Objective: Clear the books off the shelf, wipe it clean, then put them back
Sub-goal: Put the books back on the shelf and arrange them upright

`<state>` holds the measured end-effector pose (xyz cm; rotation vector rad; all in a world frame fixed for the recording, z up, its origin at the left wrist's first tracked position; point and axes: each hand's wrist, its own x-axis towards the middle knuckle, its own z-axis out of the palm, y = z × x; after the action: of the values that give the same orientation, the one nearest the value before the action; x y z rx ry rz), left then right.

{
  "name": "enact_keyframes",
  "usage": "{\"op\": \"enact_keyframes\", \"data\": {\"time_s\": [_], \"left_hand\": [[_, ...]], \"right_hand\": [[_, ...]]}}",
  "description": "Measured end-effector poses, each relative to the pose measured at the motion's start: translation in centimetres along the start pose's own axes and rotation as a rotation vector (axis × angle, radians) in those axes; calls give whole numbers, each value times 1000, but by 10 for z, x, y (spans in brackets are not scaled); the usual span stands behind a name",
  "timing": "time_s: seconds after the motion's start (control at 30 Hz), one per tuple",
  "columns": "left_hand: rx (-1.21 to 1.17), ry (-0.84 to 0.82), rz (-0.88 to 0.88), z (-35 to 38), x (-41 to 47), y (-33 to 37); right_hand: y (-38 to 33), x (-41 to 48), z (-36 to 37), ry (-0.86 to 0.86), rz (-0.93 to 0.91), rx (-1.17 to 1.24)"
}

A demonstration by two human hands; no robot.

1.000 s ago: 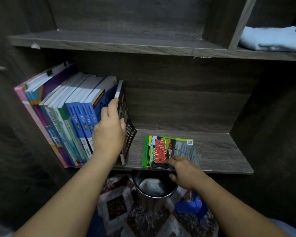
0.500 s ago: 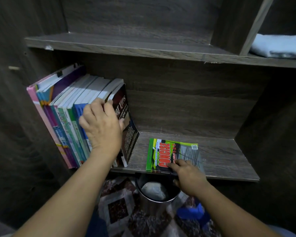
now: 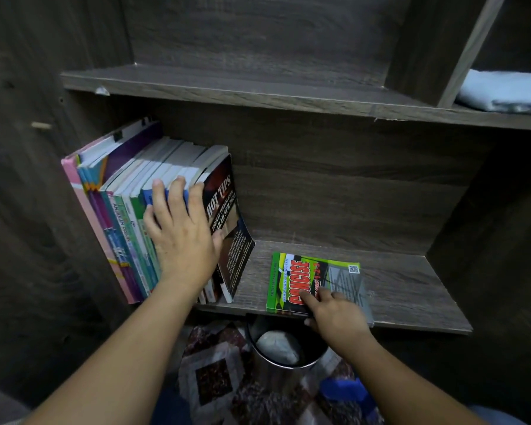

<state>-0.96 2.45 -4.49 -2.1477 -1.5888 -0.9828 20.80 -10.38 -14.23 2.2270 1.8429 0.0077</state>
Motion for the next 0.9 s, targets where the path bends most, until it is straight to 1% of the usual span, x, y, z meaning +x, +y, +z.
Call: {"op": "enact_keyframes", "data": {"time_s": [0.1,0.2,0.4,0.47,0.63,0.73,0.83,0.9], "left_hand": [[-26,-3,13,-4,0,-4],[-76,19,25,-12,3,-12],[-79,56,67,-26,8,-30],[-108,83,74,-28,9,-35],[-180,126,82,-30,11,-39],[-179,121,89,-29,10,-41],[-170,121,98,-28,10,-42],[-180,129,116,-27,10,-44]], "right_hand": [[-2,2,-7,-9,-41,-96],[-4,3,-12,-5,-84,-143],[-12,8,-20,-56,-107,-133],[-17,9,-23,-65,-103,-141],[-30,1,-33,-111,-160,-130],[-33,4,-34,-78,-125,-95],[-35,8,-32,13,-63,-55],[-37,9,-33,74,9,0]]}}
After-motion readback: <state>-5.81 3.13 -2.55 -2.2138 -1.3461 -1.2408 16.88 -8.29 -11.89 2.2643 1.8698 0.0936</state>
